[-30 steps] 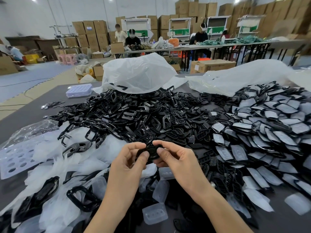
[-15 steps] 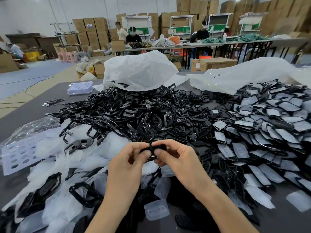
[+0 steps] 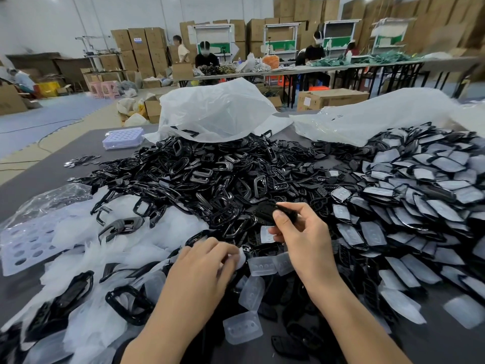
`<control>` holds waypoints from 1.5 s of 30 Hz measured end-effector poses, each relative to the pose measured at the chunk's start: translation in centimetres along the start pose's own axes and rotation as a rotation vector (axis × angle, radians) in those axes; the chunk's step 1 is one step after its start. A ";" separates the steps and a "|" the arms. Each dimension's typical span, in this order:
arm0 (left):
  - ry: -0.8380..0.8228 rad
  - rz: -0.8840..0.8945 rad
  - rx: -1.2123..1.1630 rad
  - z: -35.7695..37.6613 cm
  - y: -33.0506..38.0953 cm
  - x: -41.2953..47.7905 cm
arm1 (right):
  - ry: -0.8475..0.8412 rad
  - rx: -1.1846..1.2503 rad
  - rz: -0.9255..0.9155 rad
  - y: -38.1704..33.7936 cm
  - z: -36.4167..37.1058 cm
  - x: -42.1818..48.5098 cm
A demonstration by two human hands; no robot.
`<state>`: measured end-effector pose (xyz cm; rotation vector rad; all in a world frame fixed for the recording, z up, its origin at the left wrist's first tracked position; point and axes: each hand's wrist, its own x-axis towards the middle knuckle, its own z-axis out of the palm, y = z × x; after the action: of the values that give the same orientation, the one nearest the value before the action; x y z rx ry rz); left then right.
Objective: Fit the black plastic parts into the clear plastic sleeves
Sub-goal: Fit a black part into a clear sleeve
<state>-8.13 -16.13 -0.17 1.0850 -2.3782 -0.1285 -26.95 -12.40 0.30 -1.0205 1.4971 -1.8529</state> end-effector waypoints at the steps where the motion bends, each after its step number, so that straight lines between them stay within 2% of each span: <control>1: 0.011 -0.014 -0.014 -0.1 0.0 0.0 | -0.001 0.013 0.005 0.0 0.0 0.0; 7: 0.023 0.073 -0.036 0.4 0.7 -0.2 | 0.025 0.022 0.008 -0.1 0.1 -0.1; 10: 0.016 0.142 0.050 0.9 1.4 -0.3 | 0.023 0.008 0.013 -0.1 0.2 -0.1; 15: 0.049 0.152 0.023 1.4 1.6 -0.4 | 0.013 -0.003 0.026 -0.2 0.1 -0.1; 17: 0.069 0.085 -0.084 1.2 1.7 -0.3 | 0.014 0.068 0.059 -0.4 0.1 0.0; 19: 0.108 -0.077 -0.307 0.9 1.8 -0.1 | -0.025 0.177 0.115 -0.8 0.2 -0.1; 21: 0.158 -0.198 -0.545 0.9 2.0 0.1 | -0.126 0.320 0.192 -1.2 0.3 -0.2; 24: 0.182 -0.230 -0.686 0.9 2.1 0.2 | -0.281 0.542 0.286 -1.4 0.7 -0.6; 30: 0.134 -0.188 -0.560 1.5 2.3 -0.2 | -0.307 0.658 0.393 -1.5 0.9 -1.0; 37: 0.131 -0.205 -0.652 1.0 2.6 -0.3 | -0.351 0.568 0.353 -2.0 1.1 -1.7; 42: 0.119 -0.245 -0.655 1.2 2.8 -0.1 | -0.376 0.561 0.331 -1.8 1.3 -1.8; 45: 0.149 -0.213 -0.597 1.1 2.5 0.1 | -0.329 0.581 0.319 -1.8 1.4 -1.6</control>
<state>-10.37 -14.65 -0.34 0.9983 -1.8949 -0.7520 -24.84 -11.48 1.80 -0.7084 0.7984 -1.6431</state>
